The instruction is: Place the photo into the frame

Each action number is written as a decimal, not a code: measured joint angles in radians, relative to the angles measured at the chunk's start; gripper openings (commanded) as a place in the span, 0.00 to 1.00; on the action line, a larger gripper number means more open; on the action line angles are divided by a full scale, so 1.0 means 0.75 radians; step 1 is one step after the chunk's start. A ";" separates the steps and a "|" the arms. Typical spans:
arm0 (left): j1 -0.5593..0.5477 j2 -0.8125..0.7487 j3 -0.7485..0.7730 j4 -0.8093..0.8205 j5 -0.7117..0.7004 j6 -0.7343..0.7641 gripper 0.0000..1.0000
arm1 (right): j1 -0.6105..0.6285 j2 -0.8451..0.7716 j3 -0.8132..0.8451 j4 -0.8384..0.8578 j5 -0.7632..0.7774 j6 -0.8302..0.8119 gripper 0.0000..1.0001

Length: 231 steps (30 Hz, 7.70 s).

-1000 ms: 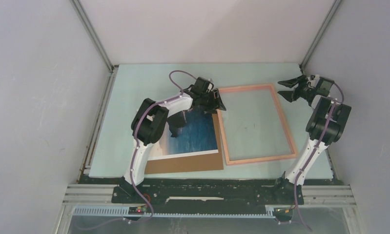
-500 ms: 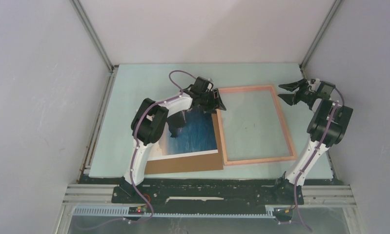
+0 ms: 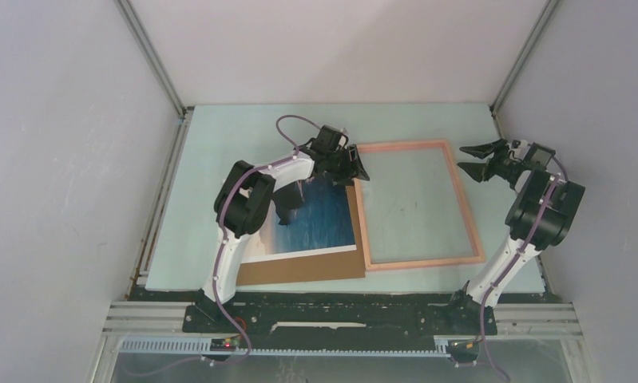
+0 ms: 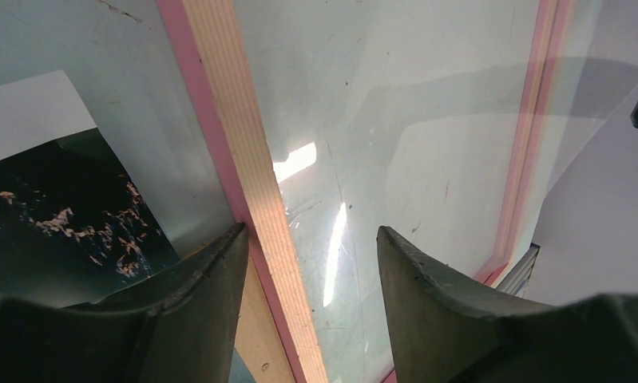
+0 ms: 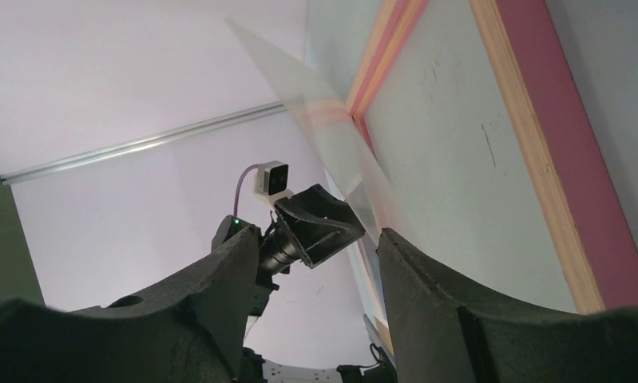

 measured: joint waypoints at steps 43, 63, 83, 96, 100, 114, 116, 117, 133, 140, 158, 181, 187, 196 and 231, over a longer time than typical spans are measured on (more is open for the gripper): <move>-0.068 -0.403 -0.043 0.079 0.096 -0.071 0.71 | 0.145 -0.531 -0.082 -0.211 0.034 0.060 0.66; -0.075 -0.583 -0.066 0.030 0.100 -0.296 0.66 | 0.273 -0.797 -0.089 -0.304 0.158 0.189 0.67; -0.130 -0.600 -0.066 0.044 0.089 -0.251 0.78 | 0.214 -0.869 -0.089 -0.480 0.274 0.010 0.73; -0.130 -0.512 -0.129 -0.217 -0.079 0.096 0.75 | 0.159 -0.578 -0.068 -0.830 0.782 -0.672 0.80; -0.130 -0.420 -0.170 -0.205 -0.076 0.089 0.69 | 0.151 -0.399 0.039 -0.886 0.852 -0.774 0.76; -0.143 -0.281 -0.174 -0.164 -0.153 0.065 0.80 | 0.163 -0.305 0.070 -0.949 0.915 -0.855 0.76; -0.162 -0.275 -0.167 -0.190 -0.225 0.020 0.80 | 0.183 -0.307 0.073 -0.959 0.932 -0.855 0.77; -0.171 -0.266 -0.154 -0.212 -0.256 -0.005 0.80 | 0.193 -0.308 0.078 -0.968 0.941 -0.856 0.77; -0.310 0.106 0.534 -0.583 -0.773 -0.138 0.94 | 0.156 -0.338 0.106 -0.952 0.901 -0.838 0.77; -0.265 0.255 0.753 -0.615 -0.924 -0.137 0.91 | 0.143 -0.336 0.106 -0.847 0.827 -0.766 0.77; -0.236 0.357 0.843 -0.545 -0.980 -0.020 0.93 | 0.099 -0.238 0.157 -0.813 0.828 -0.763 0.78; -0.172 0.209 0.519 -0.441 -0.594 0.164 0.82 | 0.111 -0.085 0.141 -0.885 0.796 -0.809 0.76; -0.164 0.212 0.519 -0.437 -0.565 0.164 0.80 | 0.113 -0.135 0.117 -0.884 0.799 -0.809 0.75; -0.154 0.220 0.519 -0.408 -0.521 0.162 0.79 | 0.131 -0.243 0.093 -0.887 0.659 -0.778 0.75; -0.137 0.213 0.440 -0.274 -0.446 0.139 0.79 | 0.204 0.246 0.628 -0.680 0.653 -0.594 0.78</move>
